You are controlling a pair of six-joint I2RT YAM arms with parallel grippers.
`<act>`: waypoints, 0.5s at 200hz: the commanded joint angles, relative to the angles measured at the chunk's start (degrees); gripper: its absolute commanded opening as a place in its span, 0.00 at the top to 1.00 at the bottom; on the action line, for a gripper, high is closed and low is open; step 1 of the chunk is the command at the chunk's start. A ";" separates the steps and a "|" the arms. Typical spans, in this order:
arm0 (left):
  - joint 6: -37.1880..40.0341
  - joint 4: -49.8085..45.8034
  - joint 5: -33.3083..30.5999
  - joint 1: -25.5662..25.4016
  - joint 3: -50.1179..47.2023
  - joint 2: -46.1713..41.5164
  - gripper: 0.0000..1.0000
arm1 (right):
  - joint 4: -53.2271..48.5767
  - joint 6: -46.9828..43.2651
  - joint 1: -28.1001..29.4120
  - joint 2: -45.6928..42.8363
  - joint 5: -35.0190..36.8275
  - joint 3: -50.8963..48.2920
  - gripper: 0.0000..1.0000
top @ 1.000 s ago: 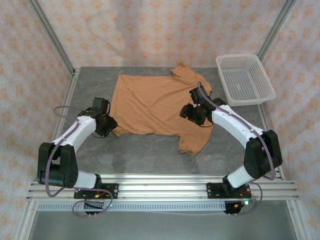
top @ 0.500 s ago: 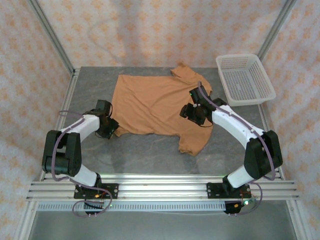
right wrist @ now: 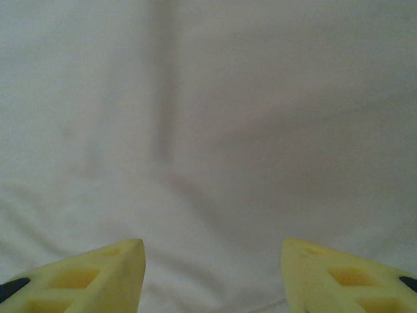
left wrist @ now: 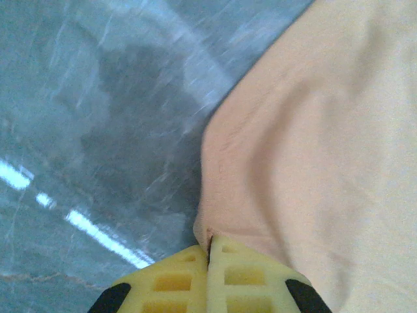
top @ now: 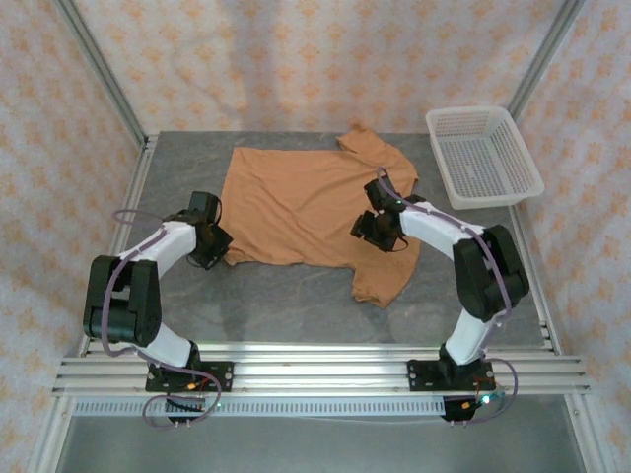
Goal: Fold the inside-out t-shirt
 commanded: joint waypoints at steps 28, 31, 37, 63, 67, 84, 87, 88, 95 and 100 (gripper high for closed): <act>13.26 6.76 -2.10 0.43 1.26 -12.23 1.00 | -2.23 0.37 -5.03 3.72 5.98 -2.66 0.43; 14.04 7.76 -1.78 0.46 0.73 -13.11 1.00 | -2.43 0.32 -5.23 3.82 6.09 -2.86 0.43; 15.09 9.83 -1.24 0.42 -0.47 -14.96 1.00 | -2.49 0.19 -5.64 3.81 6.09 -3.23 0.43; 18.37 20.09 1.36 0.42 -8.60 -24.15 1.00 | -3.23 -0.37 -6.96 3.73 6.84 -4.08 0.43; 19.61 21.66 1.61 0.42 -9.83 -25.60 1.00 | -3.51 -0.53 -7.14 3.76 6.93 -4.08 0.43; 22.23 27.72 2.27 0.42 -15.57 -30.58 1.00 | -3.92 -0.91 -7.70 3.56 7.56 -4.08 0.43; 22.73 28.62 2.65 0.42 -16.40 -31.12 1.00 | -3.98 -0.98 -7.76 3.55 7.58 -4.08 0.43; 22.89 28.85 2.68 0.42 -16.63 -31.39 1.00 | -3.98 -0.99 -7.81 3.63 7.54 -4.04 0.43; 23.83 30.05 3.02 0.42 -18.11 -32.48 1.00 | -4.25 -1.24 -8.00 3.73 7.61 -3.79 0.43; 24.10 30.57 3.08 0.42 -19.05 -33.05 1.00 | -4.48 -1.34 -8.05 3.72 7.68 -3.58 0.43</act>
